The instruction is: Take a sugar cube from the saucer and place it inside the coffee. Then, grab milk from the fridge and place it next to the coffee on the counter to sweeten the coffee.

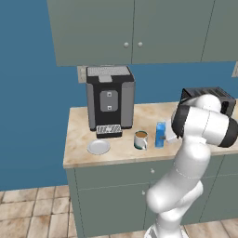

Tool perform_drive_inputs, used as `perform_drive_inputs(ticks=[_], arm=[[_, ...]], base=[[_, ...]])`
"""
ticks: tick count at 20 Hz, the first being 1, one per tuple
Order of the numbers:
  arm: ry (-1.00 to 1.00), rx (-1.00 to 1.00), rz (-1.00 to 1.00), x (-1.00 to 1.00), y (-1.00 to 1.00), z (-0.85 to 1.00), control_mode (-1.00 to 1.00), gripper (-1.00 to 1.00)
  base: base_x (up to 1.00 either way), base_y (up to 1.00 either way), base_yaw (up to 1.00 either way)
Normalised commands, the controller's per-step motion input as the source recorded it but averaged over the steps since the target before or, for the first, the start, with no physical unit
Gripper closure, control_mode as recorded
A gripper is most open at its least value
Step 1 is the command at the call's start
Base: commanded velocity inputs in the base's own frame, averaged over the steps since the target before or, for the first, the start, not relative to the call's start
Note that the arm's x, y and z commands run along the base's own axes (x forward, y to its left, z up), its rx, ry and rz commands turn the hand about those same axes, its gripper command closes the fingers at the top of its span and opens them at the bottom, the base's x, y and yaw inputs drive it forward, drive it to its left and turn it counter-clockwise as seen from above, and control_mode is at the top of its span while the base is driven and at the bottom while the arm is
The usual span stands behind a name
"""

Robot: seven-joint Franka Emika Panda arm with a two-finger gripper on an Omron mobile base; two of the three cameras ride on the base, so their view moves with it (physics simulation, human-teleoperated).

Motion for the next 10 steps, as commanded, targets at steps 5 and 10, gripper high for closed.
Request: perform_drive_inputs(ticks=[5,10], arm=[[-0.07,0.0,0.03,0.13,0.0,-0.2,-1.0,1.0],[-0.08,0.0,0.02,0.09,0.0,-0.24,-1.0,1.0]], base=[[0.0,0.0,0.0],[0.0,0.0,0.0]])
